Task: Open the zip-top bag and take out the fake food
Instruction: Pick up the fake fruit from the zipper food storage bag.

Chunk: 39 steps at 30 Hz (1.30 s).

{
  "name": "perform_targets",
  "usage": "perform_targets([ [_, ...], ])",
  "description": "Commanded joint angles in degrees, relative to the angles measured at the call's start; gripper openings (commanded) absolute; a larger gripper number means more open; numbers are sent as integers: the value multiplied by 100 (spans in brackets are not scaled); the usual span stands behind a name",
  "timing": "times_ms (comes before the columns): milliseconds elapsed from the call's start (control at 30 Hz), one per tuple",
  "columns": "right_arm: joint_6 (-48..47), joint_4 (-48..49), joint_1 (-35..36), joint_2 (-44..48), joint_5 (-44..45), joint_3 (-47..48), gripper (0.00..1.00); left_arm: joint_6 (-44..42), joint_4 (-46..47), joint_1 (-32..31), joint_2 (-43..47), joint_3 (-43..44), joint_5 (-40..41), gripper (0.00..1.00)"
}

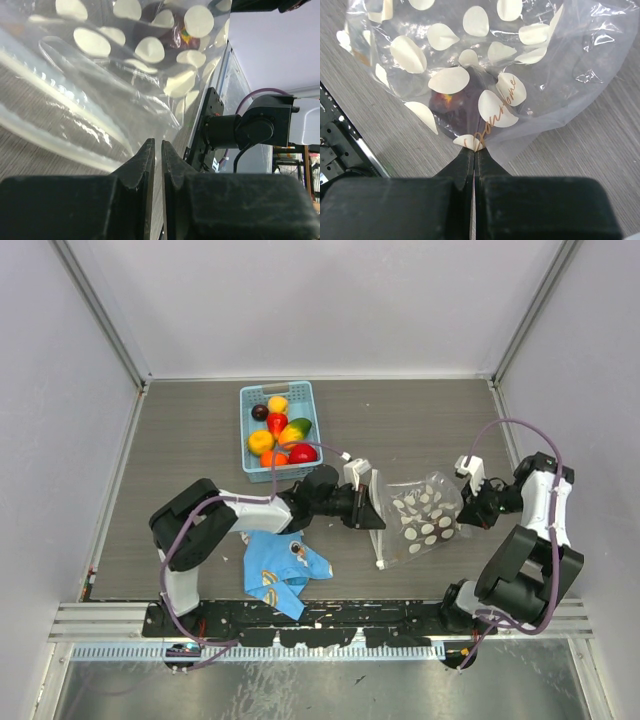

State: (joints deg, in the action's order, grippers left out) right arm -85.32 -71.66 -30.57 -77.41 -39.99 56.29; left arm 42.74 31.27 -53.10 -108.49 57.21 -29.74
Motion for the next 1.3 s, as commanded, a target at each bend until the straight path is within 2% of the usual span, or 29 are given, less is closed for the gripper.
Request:
perform_targets([
  [0, 7, -312, -121, 196, -375, 355, 1, -53, 485, 87, 409, -90, 16, 11],
  [133, -52, -323, -124, 322, -386, 275, 1, -205, 481, 102, 562, -176, 83, 16],
  [333, 130, 198, -129, 305, 141, -146, 3, -1183, 244, 116, 1337, -868, 1210, 42],
  [400, 144, 298, -127, 298, 210, -219, 8, -1704, 554, 107, 1485, -1143, 1415, 46],
  [567, 210, 449, -125, 208, 226, -166, 15, -3203, 2053, -32, 1271, -1659, 1230, 51],
  [633, 260, 512, -126, 142, 249, -97, 17, -3797, 2355, -113, 1047, -1678, 1069, 52],
  [767, 326, 670, -126, 18, 266, 4, 19, -4302, 2917, -133, 618, -1704, 837, 52],
  [867, 334, 780, -131, -112, 246, 83, 19, -4405, 3128, -134, 314, -1636, 714, 44],
  [900, 346, 829, -126, -161, 246, 112, 16, -4401, 3156, -133, 218, -1615, 789, 40],
  [967, 364, 894, -125, -288, 244, 200, 2, -4376, 3359, -137, 70, -1635, 1065, 34],
  [1000, 385, 934, -129, -351, 246, 240, 1, -4384, 3572, -134, -4, -1687, 1162, 33],
  [1100, 448, 1138, -126, -530, 295, 325, 1, -4471, 4063, -140, -182, -1778, 1233, 32],
  [1200, 453, 1310, -133, -663, 289, 353, 1, -4625, 4063, -193, -270, -1670, 1205, 33],
  [1267, 354, 1269, -124, -744, 258, 398, 7, -4740, 4063, -243, -341, -1579, 1200, 33],
])
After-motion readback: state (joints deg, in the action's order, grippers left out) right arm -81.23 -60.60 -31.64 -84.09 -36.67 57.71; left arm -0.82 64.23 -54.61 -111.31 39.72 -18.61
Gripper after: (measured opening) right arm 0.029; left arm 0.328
